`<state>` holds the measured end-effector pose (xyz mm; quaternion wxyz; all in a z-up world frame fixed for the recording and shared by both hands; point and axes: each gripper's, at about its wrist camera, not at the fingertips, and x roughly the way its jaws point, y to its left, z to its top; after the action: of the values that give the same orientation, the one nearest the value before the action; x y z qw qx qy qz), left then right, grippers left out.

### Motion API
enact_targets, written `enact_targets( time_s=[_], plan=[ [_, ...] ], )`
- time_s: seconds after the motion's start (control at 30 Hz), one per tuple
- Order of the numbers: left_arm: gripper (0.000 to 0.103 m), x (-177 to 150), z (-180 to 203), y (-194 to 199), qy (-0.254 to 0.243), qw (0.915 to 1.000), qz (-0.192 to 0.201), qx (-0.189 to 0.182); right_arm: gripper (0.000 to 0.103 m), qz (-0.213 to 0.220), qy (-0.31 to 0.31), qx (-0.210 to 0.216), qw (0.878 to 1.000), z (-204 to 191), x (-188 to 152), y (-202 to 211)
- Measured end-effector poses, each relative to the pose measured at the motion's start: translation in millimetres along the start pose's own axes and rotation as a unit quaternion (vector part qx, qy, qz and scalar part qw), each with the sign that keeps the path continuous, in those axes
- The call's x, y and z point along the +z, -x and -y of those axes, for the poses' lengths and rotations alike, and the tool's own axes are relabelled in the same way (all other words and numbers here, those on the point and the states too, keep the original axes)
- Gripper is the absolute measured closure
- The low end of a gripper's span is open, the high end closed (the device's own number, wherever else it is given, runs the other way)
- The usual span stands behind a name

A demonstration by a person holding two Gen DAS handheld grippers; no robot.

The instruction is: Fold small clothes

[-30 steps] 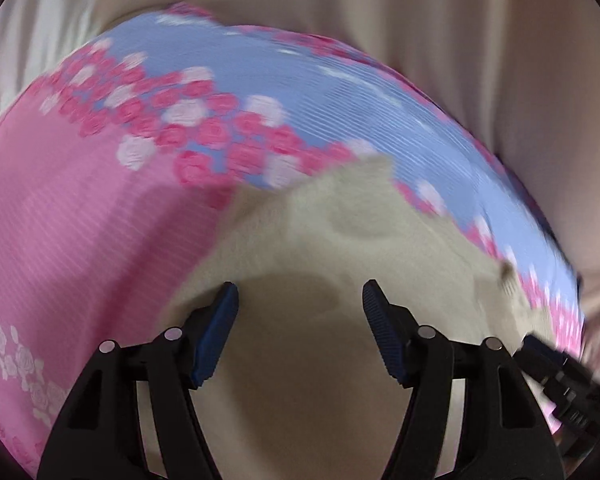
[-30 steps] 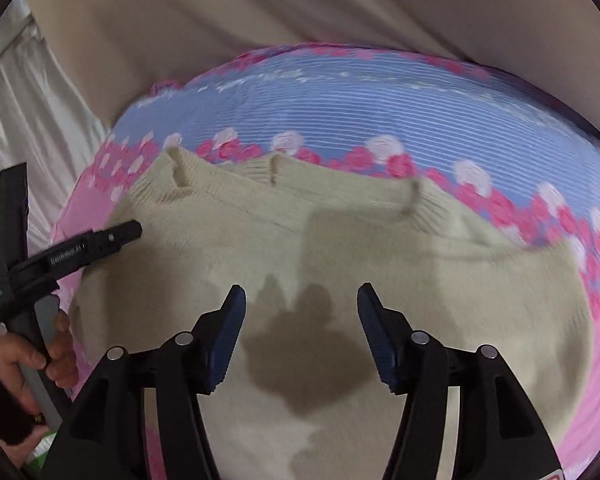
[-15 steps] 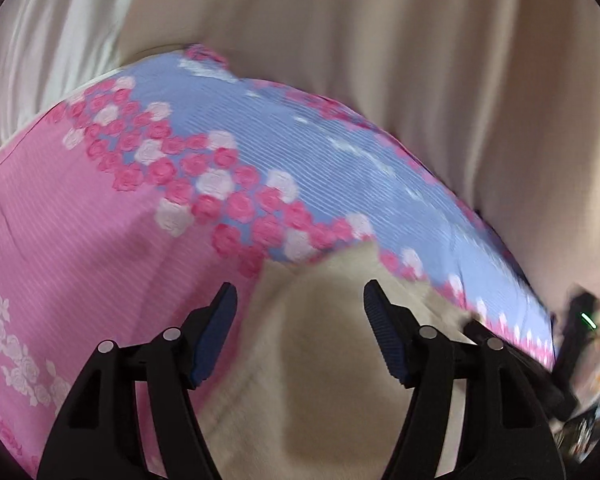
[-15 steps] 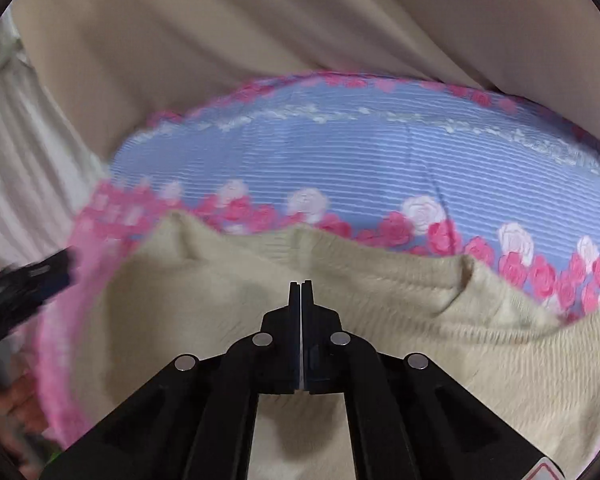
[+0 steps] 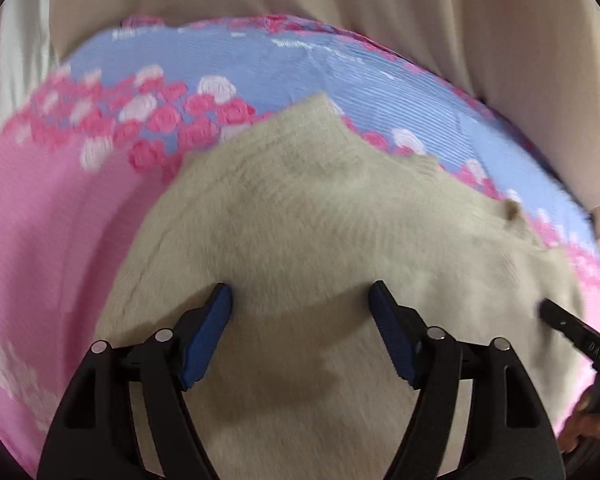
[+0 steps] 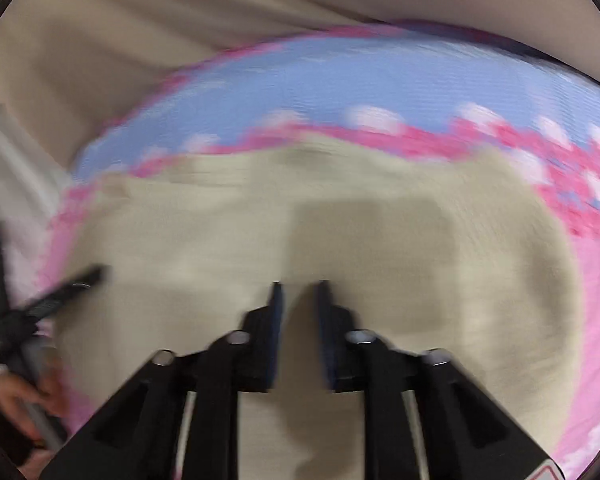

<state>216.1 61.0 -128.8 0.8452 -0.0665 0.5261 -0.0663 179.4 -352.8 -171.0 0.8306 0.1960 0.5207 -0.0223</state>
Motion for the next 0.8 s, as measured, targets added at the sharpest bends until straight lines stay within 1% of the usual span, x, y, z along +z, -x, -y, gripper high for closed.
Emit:
enact_targets(
  time_s=[0.03,0.07,0.1,0.13,0.17,0.2,0.23,0.27,0.3,0.33,0.37,0.4,0.43,0.5,0.53,0.57,0.63,0.67,0.7,0.73,0.77,0.8],
  plan=[
    [0.025,4,0,-4,0.001,1.0,0.0,0.006,0.103,0.012,-0.042,-0.007,0.999,22,7,2],
    [0.024,8,0,-8,0.002,1.0,-0.001,0.008,0.103,0.019,-0.077,-0.005,0.997,39,14,6],
    [0.022,12,0,-12,0.003,1.0,-0.003,0.008,0.103,0.023,-0.093,0.004,0.995,46,18,11],
    [0.021,15,2,-14,0.0,0.9999,-0.006,0.01,0.103,0.033,-0.095,0.005,0.995,45,20,19],
    [0.02,17,5,-16,-0.004,0.9998,-0.011,0.013,0.102,0.047,-0.079,-0.01,0.996,38,20,28],
    [0.019,18,5,-17,-0.007,0.9997,-0.014,0.017,0.09,0.054,-0.056,-0.022,0.997,33,20,29],
    [0.019,18,6,-18,-0.009,0.9997,-0.014,0.02,0.09,0.043,-0.026,-0.044,0.998,31,19,21],
    [0.019,17,7,-18,-0.008,0.9997,-0.013,0.021,0.091,0.024,-0.018,-0.066,0.997,36,19,12],
    [0.019,17,7,-17,-0.004,0.9996,-0.014,0.023,0.095,0.024,-0.028,-0.055,0.998,45,19,11],
    [0.021,17,7,-14,0.006,0.9995,-0.018,0.023,0.095,0.027,-0.05,-0.047,0.997,50,21,17],
    [0.022,18,8,-9,0.014,0.9995,-0.02,0.018,0.095,0.029,-0.065,-0.054,0.996,50,23,27],
    [0.023,19,9,-4,0.019,0.9996,-0.019,0.011,0.092,0.042,-0.068,-0.049,0.996,53,20,40],
    [0.023,18,10,5,0.024,0.9996,-0.014,0.001,0.087,0.061,-0.067,-0.038,0.995,50,16,56],
    [0.023,15,12,16,0.021,0.9997,-0.009,-0.004,0.087,0.077,-0.053,-0.026,0.995,43,2,76],
    [0.023,12,15,20,0.015,0.9998,-0.009,-0.001,0.087,0.072,-0.043,-0.025,0.996,42,-6,80],
    [0.023,9,18,22,0.01,0.9999,-0.012,0.003,0.087,0.059,-0.029,-0.034,0.997,39,-12,76],
    [0.023,3,22,24,0.001,0.9998,-0.019,0.008,0.088,0.019,-0.013,-0.062,0.998,47,-26,57],
    [0.023,0,25,25,-0.002,0.9997,-0.022,0.007,0.093,0.009,-0.019,-0.08,0.997,56,-29,45],
    [0.023,-3,26,25,-0.002,0.9997,-0.022,0.009,0.099,0.016,-0.036,-0.07,0.997,67,-32,48],
    [0.023,-5,27,26,0.0,0.9997,-0.024,0.009,0.099,0.024,-0.068,-0.062,0.996,74,-31,53],
    [0.023,-7,28,27,0.002,0.9996,-0.026,0.007,0.099,0.031,-0.093,-0.063,0.993,77,-28,62],
    [0.023,-9,28,28,0.002,0.9996,-0.026,0.007,0.095,0.041,-0.099,-0.058,0.993,78,-28,72]
  ],
)
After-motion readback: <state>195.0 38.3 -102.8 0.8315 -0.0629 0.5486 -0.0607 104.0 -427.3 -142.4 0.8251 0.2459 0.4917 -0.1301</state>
